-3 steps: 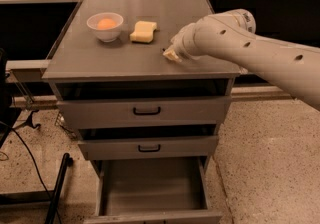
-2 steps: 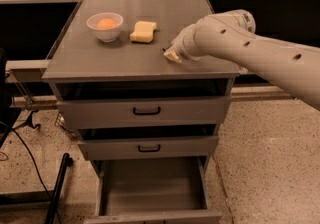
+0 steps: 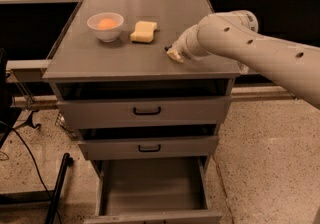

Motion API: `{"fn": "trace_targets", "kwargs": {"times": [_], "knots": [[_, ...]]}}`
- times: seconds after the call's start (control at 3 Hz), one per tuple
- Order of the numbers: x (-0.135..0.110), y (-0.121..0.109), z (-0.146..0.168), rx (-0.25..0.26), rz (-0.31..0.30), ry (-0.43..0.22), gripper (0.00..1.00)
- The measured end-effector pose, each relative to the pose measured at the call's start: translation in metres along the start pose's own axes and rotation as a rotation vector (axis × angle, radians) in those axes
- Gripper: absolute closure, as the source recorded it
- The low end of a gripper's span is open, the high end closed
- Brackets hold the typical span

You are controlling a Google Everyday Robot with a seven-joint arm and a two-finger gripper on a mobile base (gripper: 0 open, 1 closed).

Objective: Place rxbar blueberry into bottom drawer

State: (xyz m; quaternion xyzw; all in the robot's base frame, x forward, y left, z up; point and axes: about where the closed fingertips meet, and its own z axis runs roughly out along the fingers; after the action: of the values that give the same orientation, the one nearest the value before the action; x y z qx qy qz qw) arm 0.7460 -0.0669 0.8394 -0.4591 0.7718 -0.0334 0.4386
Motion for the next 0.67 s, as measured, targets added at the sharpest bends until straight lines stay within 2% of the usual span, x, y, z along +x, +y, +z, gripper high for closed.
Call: {"fn": "trace_targets", "kwargs": {"times": [0.33, 0.67], "knots": [[0.0031, -0.0009, 0.0008, -0.013, 0.038, 0.0, 0.76], [-0.0039, -0.0044, -0.003, -0.024, 0.06, -0.019, 1.0]]}}
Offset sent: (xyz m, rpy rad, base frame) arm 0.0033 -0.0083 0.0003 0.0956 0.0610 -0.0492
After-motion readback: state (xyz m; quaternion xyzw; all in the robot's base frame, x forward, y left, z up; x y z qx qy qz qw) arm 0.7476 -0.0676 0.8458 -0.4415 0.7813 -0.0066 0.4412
